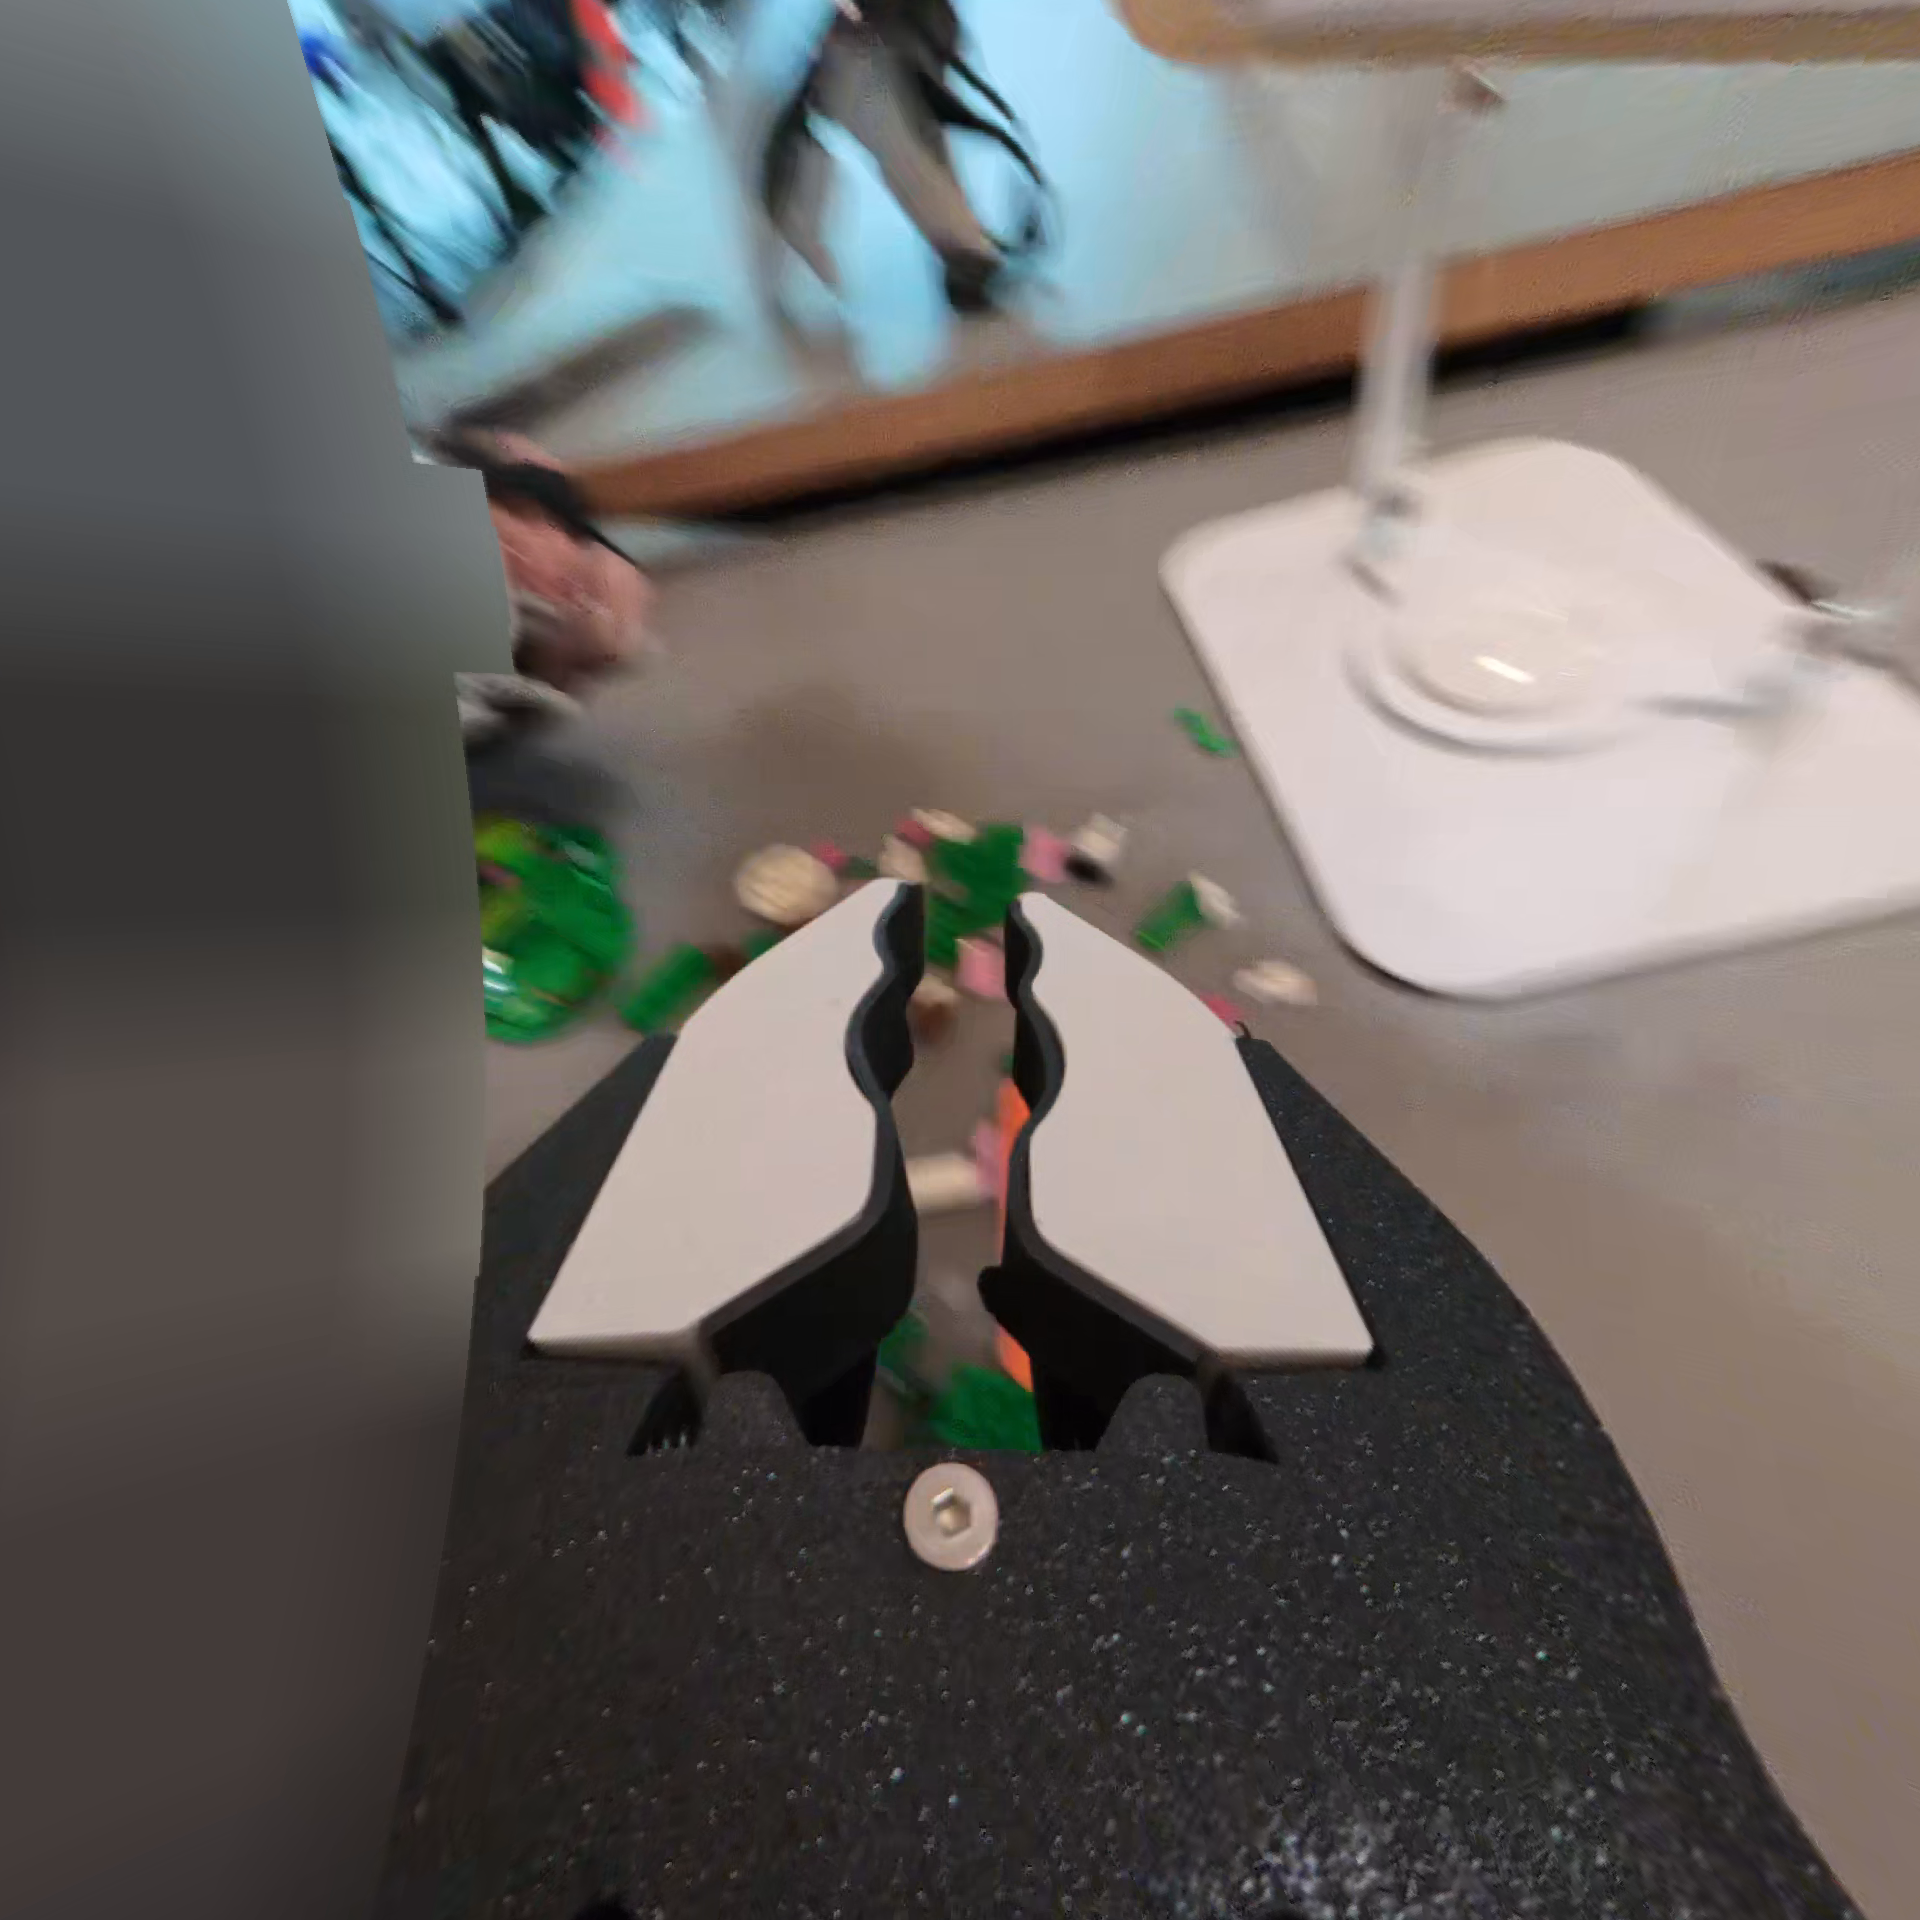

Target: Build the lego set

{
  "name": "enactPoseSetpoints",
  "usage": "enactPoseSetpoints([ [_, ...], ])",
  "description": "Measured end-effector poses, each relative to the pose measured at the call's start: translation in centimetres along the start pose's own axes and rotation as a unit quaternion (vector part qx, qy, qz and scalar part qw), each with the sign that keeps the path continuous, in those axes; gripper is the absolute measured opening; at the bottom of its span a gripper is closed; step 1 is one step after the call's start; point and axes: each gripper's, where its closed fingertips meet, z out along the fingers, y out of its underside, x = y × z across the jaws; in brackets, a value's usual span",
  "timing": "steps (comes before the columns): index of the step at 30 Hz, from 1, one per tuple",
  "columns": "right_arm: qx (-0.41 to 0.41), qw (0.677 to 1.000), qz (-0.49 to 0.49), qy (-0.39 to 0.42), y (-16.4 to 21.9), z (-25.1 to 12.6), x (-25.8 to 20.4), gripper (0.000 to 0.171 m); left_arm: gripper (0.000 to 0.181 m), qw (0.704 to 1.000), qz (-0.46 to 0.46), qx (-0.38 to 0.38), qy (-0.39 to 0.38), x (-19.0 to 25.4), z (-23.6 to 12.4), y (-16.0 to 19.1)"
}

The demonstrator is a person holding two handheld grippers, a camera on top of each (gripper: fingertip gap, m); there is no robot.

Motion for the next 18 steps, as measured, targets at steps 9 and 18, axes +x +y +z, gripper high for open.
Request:
enactPoseSetpoints([
  [9, -0.278, 0.954, -0.091, 0.060, 6.8, -0.5, 6.1, 0.009, 0.010, 1.000, -0.022, -0.017, 0.013, 0.0, 0.2, 1.1],
  [18, -0.419, 0.891, 0.142, 0.098, 7.0, 1.4, 5.9, 0.015, 0.009, 0.999, -0.021, -0.033, 0.023, 0.5, 0.5, 1.7],
])
